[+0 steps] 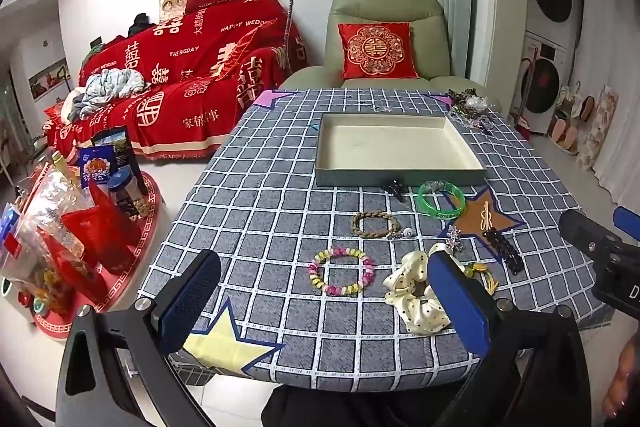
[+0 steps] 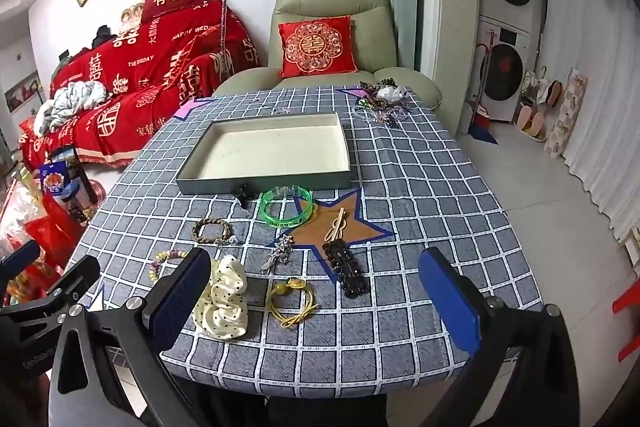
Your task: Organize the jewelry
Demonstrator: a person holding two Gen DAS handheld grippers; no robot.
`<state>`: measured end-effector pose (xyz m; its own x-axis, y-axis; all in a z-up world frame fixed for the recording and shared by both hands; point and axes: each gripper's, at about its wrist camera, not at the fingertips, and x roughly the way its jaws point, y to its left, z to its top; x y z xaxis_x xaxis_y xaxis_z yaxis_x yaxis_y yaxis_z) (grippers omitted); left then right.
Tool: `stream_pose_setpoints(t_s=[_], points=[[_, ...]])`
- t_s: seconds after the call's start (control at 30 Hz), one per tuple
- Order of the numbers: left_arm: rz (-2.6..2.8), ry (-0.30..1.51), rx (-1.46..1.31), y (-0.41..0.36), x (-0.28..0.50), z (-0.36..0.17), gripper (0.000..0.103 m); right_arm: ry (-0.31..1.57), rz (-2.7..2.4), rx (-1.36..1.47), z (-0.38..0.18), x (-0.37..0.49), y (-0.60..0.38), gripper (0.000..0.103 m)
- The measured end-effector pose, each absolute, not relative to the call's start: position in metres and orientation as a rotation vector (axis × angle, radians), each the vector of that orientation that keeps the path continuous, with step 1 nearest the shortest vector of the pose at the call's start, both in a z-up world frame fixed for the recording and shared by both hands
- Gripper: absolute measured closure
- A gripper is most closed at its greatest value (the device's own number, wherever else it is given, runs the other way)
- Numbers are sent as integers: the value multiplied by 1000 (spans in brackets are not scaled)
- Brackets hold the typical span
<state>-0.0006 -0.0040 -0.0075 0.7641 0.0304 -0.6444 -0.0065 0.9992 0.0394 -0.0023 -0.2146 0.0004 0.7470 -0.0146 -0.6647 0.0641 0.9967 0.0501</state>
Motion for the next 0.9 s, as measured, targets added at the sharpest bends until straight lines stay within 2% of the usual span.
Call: stream_pose_setpoints(t_s=[0.9], points=[[21,710,33,-4,0,-11,0,736,-55,62,-3,-2,-216,0]])
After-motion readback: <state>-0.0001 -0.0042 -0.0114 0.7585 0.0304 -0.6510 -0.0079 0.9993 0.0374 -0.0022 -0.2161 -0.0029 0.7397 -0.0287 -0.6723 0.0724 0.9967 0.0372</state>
